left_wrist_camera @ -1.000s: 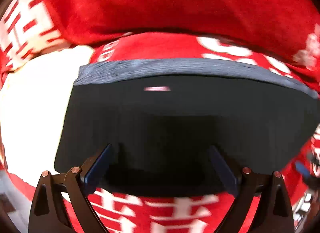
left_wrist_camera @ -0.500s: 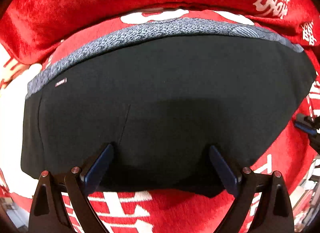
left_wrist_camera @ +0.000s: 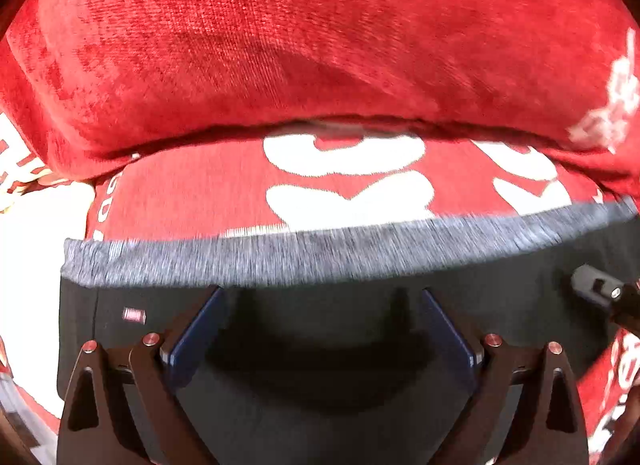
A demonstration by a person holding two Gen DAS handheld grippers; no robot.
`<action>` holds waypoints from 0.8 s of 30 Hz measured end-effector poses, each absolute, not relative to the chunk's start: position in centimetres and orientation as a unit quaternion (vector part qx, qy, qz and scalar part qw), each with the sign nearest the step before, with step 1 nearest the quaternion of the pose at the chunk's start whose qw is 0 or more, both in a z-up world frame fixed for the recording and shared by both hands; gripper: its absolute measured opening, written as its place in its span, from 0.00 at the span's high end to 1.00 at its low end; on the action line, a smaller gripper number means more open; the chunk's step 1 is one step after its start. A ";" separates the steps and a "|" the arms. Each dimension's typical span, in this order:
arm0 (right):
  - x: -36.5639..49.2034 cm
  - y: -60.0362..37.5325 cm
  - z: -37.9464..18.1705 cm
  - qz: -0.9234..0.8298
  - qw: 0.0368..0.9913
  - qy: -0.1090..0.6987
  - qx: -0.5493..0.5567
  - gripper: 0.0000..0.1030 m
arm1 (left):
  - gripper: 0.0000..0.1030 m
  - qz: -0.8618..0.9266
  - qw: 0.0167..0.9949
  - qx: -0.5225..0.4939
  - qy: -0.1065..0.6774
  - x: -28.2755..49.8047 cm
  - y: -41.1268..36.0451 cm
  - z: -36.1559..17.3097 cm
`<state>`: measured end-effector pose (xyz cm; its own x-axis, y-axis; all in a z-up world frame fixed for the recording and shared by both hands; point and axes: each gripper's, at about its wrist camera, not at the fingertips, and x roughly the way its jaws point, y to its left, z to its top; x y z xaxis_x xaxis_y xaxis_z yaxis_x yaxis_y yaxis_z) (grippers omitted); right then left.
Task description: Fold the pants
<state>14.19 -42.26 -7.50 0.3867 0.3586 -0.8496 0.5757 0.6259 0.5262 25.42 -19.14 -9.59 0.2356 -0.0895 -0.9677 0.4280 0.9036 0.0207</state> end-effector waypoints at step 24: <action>3.8 -44.2 -5.1 -0.179 0.745 0.604 0.221 0.76 | 0.05 -0.235 0.708 0.194 0.638 15.7 -23.3 -9.9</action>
